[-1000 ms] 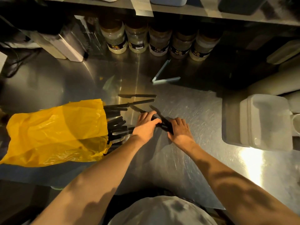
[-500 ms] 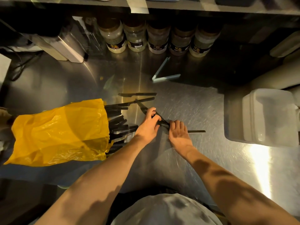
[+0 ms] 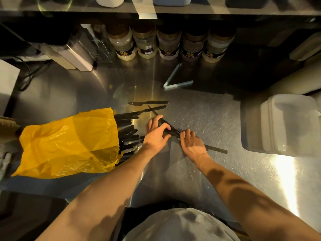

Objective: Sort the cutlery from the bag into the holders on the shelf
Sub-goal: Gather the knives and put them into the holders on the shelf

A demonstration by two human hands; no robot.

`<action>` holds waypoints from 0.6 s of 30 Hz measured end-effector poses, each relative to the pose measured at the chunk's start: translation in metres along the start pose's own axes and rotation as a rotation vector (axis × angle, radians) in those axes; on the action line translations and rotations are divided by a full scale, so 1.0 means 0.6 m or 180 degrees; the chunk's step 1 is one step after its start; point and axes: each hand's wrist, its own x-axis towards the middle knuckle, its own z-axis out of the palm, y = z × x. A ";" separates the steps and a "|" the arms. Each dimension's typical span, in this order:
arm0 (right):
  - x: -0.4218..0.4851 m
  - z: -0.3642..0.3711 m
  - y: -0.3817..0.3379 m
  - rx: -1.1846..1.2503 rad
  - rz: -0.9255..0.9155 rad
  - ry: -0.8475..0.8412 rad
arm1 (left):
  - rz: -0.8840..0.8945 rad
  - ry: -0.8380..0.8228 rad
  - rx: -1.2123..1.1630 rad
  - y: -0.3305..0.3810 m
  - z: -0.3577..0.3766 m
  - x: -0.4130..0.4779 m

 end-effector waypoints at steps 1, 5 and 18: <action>0.001 -0.001 0.003 0.0010 -0.0022 -0.0002 | -0.0019 -0.0007 0.0005 -0.002 -0.002 0.002; 0.002 0.000 0.008 0.0134 -0.0019 0.0002 | 0.0021 -0.0092 -0.0059 -0.014 -0.007 0.010; 0.007 0.006 0.019 0.0353 -0.0138 -0.0185 | 0.0011 -0.0197 -0.0426 -0.006 -0.010 -0.002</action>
